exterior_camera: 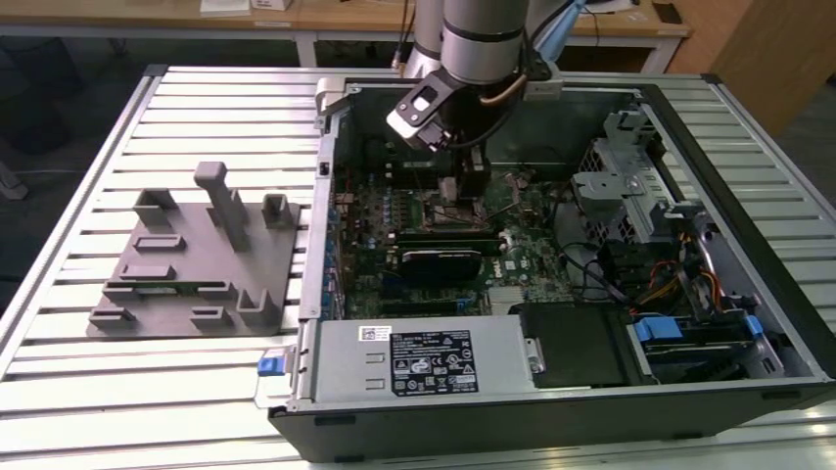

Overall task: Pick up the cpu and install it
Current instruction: 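Place the cpu into insertion slot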

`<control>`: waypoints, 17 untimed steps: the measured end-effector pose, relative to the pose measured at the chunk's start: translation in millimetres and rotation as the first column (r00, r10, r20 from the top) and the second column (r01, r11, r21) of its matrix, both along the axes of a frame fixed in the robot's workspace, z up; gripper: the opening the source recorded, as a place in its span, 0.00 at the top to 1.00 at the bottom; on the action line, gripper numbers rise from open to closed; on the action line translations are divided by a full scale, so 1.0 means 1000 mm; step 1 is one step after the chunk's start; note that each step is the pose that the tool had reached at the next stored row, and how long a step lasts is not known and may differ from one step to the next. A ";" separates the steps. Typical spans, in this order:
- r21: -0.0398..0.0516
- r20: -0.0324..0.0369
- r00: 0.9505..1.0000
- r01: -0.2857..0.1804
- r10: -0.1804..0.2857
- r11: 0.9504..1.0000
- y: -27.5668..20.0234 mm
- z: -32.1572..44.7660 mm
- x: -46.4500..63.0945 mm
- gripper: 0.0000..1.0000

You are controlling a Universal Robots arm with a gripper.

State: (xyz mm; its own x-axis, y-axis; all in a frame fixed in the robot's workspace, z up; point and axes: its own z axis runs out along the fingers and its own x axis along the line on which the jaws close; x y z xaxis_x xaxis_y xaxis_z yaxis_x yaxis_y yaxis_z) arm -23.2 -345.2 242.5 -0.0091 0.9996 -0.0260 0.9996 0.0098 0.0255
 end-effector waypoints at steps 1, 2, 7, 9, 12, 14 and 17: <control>-0.001 0.000 1.000 0.000 0.000 1.000 0.0001 -0.0013 0.000 0.45; -0.001 0.000 1.000 -0.001 0.001 1.000 0.0004 -0.0027 0.000 0.45; -0.005 0.000 1.000 -0.001 0.001 1.000 0.0042 -0.0079 0.000 0.45; -0.007 0.000 1.000 -0.001 0.001 1.000 0.0060 -0.0099 0.000 0.45; -0.013 0.000 1.000 -0.001 0.001 1.000 0.0091 -0.0146 0.000 0.45; -0.015 0.000 1.000 -0.001 0.001 1.000 0.0102 -0.0172 0.000 0.45; -0.017 0.000 1.000 -0.001 0.001 1.000 0.0112 -0.0211 0.000 0.45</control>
